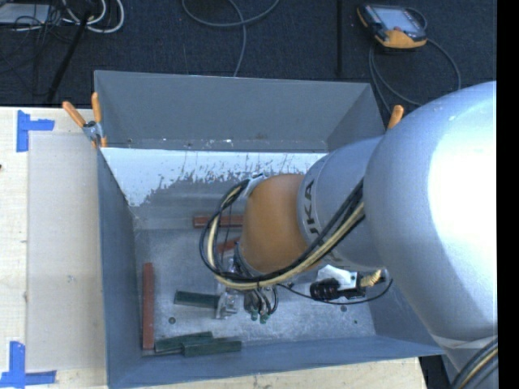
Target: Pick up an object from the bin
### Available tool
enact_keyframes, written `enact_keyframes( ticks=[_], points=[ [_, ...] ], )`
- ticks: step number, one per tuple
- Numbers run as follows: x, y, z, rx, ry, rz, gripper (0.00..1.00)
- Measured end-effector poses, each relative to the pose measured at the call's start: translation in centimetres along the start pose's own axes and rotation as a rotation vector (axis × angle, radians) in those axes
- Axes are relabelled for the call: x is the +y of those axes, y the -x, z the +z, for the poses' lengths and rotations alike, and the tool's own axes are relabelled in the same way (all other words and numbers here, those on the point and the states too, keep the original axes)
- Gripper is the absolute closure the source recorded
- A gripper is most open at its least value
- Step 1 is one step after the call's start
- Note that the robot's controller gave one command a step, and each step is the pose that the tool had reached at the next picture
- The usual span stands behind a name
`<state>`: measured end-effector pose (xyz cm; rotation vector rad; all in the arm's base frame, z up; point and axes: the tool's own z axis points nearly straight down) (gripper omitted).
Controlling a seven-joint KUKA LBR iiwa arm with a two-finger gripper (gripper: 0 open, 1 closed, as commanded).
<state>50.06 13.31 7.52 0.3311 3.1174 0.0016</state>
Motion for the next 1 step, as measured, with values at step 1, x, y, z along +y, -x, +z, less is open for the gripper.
enact_keyframes(
  ticks=[1],
  points=[
    [-0.69,0.33,-20.54,0.01,-0.004,0.029,1.0]
  ],
)
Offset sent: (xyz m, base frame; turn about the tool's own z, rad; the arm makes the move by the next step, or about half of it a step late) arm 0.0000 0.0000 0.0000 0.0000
